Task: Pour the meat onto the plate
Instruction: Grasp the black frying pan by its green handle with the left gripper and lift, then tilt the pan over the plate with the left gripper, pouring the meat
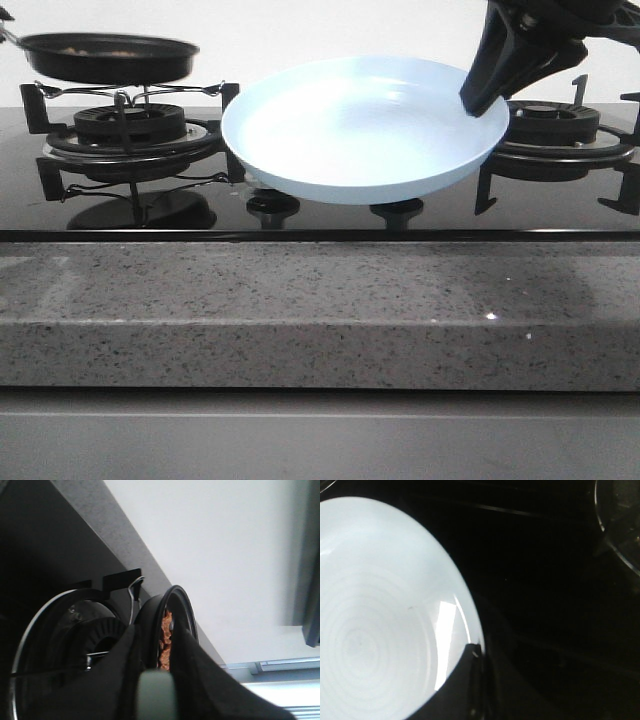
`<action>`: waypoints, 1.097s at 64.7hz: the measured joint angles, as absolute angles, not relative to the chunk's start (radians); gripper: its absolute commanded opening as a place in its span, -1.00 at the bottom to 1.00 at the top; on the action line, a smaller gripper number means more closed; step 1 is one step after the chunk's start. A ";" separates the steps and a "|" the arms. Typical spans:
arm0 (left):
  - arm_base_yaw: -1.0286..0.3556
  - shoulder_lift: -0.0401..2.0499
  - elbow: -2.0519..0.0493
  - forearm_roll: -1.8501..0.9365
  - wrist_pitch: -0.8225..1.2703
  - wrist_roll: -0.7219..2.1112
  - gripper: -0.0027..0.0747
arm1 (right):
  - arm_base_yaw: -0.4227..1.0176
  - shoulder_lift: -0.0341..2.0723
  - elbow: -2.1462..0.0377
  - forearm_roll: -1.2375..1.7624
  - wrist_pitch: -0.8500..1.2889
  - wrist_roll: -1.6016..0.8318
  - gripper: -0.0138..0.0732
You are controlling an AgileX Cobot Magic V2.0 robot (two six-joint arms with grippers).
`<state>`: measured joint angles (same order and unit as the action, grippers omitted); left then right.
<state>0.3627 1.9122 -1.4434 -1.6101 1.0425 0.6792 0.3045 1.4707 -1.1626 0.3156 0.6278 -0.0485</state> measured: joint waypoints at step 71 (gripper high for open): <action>-0.047 1.417 -1.366 -1.252 0.818 0.763 -0.98 | 0.305 1.471 -1.163 0.316 0.628 -0.048 -0.82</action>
